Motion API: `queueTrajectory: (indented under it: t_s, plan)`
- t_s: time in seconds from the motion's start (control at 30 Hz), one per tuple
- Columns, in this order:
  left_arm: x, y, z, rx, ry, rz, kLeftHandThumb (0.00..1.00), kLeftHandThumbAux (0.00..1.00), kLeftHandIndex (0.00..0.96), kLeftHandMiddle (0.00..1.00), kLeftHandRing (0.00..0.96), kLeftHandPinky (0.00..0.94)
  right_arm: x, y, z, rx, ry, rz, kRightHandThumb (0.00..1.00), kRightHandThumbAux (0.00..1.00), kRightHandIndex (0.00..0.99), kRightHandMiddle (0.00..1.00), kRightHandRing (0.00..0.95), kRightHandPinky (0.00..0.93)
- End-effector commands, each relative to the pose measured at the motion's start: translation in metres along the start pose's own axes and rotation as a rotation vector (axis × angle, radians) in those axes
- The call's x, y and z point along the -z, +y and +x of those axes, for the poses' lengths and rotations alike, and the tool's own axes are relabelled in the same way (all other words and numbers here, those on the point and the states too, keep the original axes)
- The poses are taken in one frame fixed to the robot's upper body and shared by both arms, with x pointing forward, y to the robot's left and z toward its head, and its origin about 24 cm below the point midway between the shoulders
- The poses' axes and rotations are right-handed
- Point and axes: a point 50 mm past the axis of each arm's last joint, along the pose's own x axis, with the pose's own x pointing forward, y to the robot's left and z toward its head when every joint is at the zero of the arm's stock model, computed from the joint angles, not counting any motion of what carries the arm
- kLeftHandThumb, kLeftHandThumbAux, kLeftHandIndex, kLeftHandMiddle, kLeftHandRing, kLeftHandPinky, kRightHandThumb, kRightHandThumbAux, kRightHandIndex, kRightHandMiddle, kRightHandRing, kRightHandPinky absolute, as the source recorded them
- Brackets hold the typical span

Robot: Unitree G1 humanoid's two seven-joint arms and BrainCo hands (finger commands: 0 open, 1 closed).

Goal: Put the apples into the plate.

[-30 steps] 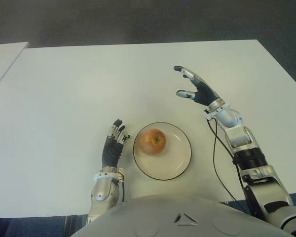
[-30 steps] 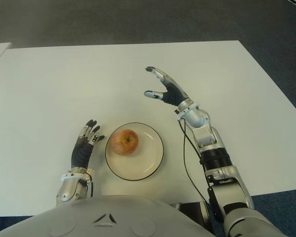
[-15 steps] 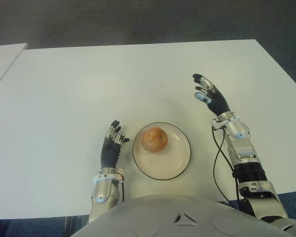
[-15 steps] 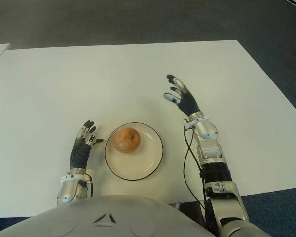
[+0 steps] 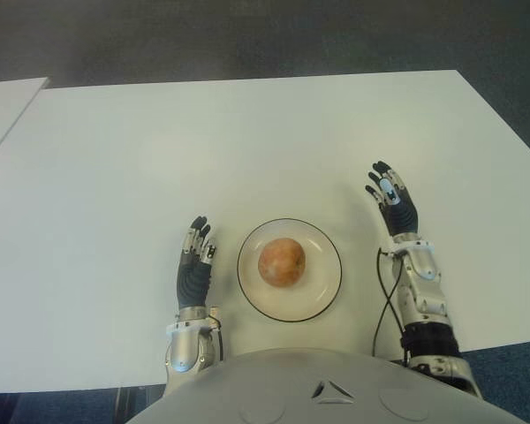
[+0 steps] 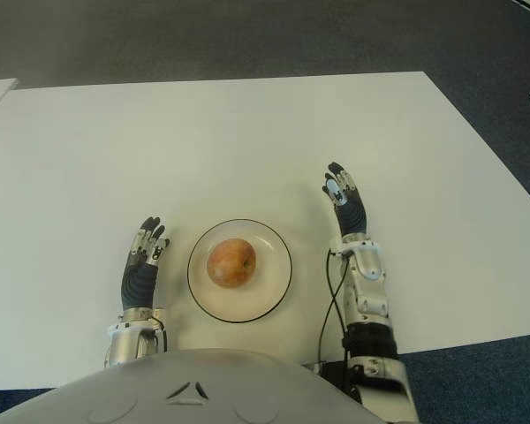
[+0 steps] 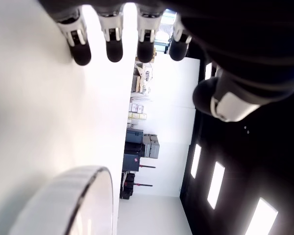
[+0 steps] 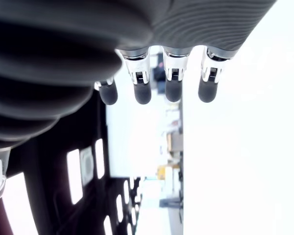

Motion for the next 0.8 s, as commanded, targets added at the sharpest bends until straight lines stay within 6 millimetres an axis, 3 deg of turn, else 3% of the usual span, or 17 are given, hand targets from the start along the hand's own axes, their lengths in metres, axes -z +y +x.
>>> queueTrajectory:
  t_s: [0.03, 0.33, 0.8]
  plan:
    - [0.007, 0.002, -0.004, -0.019, 0.025, 0.002, 0.121, 0.481, 0.040, 0.025, 0.031, 0.095, 0.018, -0.005, -0.020, 0.010, 0.058, 0.039, 0.172, 0.463, 0.148, 0.124, 0.078, 0.125]
    - [0.008, 0.008, -0.008, -0.021, 0.027, 0.021, 0.119, 0.511, 0.038, 0.024, 0.039, 0.101, 0.030, -0.007, -0.035, -0.022, 0.090, 0.019, 0.176, 0.506, 0.154, 0.152, 0.117, 0.146]
    - [0.003, 0.011, -0.017, -0.007, 0.037, 0.008, 0.157, 0.551, 0.034, 0.030, 0.056, 0.123, 0.026, 0.000, -0.041, -0.051, 0.092, -0.031, 0.151, 0.536, 0.131, 0.134, 0.092, 0.100]
